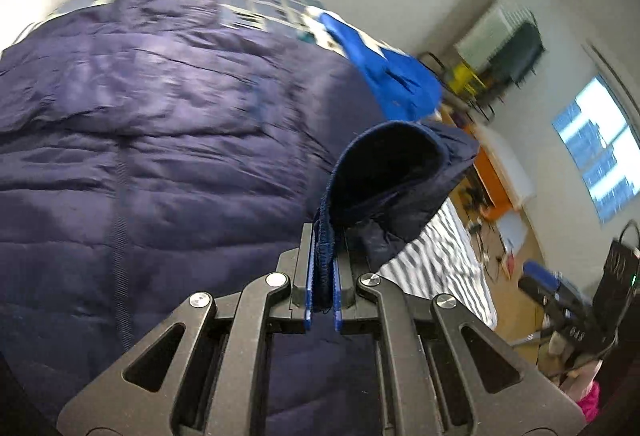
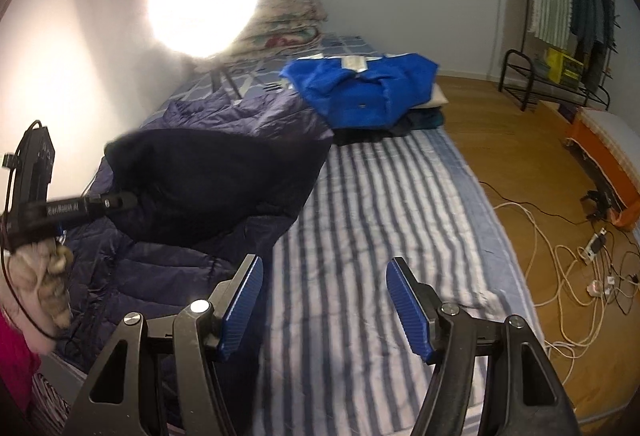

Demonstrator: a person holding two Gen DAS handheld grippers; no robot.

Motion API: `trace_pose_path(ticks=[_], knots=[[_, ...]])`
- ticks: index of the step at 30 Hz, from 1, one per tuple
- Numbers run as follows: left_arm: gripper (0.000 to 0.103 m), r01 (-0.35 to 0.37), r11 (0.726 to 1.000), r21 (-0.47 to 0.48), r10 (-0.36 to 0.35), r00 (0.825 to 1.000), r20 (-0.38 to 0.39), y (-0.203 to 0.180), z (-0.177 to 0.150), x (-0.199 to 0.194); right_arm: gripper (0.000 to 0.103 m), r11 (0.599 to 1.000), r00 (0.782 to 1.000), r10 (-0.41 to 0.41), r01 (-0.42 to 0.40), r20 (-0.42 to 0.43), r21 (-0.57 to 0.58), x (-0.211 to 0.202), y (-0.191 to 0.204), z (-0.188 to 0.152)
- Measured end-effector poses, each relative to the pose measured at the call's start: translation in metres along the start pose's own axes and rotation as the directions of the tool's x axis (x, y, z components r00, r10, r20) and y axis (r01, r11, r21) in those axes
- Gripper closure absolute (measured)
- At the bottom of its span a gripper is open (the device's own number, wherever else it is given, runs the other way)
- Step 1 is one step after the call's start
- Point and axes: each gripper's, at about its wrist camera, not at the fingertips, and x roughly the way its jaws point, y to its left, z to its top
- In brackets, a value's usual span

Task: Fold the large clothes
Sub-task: 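Lift the held sleeve with the left tool and fold it across the body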

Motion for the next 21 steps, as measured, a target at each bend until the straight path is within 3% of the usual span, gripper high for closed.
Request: trace_pose_path(ticks=[11,21], knots=[[0.098,-0.168,0.977,-0.135,0.180,0.980,0.083,0.126,0.050,-0.019,0.036,0.997,0.998,0.042,-0.045,-0.057,-0.066,0.052,0.050,0.016],[0.099,-0.290,0.943,-0.163,0.314,0.938,0.147,0.197,0.099,-0.018,0.042,0.988,0.992,0.054,-0.069,-0.116,-0.136,0.101,0.085,0.023]])
